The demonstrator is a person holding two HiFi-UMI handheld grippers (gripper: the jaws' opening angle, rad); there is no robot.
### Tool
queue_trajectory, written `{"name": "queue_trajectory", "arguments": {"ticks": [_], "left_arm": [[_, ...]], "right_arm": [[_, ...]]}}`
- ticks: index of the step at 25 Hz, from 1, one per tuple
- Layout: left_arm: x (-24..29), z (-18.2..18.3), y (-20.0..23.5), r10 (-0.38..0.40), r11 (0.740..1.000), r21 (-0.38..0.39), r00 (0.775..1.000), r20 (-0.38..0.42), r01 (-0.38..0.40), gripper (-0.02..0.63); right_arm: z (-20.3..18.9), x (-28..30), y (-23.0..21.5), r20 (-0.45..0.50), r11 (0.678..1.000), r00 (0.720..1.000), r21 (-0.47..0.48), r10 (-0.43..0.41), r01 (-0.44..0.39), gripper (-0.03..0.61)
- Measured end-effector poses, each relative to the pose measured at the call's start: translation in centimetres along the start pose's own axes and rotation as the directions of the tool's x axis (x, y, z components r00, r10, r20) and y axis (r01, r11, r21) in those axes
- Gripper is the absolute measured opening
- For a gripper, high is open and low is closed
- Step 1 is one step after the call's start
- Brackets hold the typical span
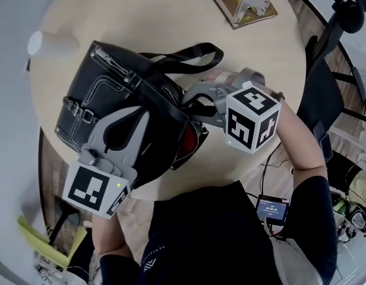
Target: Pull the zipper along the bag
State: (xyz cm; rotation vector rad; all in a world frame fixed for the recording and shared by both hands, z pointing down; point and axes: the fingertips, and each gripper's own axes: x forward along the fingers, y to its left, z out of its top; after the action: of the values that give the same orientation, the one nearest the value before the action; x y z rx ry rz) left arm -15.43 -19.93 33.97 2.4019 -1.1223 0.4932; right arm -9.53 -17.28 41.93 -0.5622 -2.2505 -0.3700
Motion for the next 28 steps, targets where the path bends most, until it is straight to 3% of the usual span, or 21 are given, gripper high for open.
{"name": "queue_trajectory", "arguments": {"ticks": [11,27,28], "left_arm": [[0.1,-0.2,0.1,0.005,1.0,0.004,1.0,-0.008,-0.005,0.028],[0.5,-0.6,0.2,0.036,0.999,0.034,0.999,-0.029,-0.035,0.034],[0.5,-0.7,0.2,0.037,0.999,0.036,0.999,-0.03,-0.036,0.035]], "right_arm": [[-0.3,-0.2,-0.1,0.031,0.996,0.998,0.068,-0.056,0.054,0.046],[0.3,-2.0,0.1,0.049,0.963,0.969,0.135,-0.24,0.232,0.04],[0.3,-2.1,0.2,0.054,0.962,0.968,0.142,-0.244,0.235,0.012]]}}
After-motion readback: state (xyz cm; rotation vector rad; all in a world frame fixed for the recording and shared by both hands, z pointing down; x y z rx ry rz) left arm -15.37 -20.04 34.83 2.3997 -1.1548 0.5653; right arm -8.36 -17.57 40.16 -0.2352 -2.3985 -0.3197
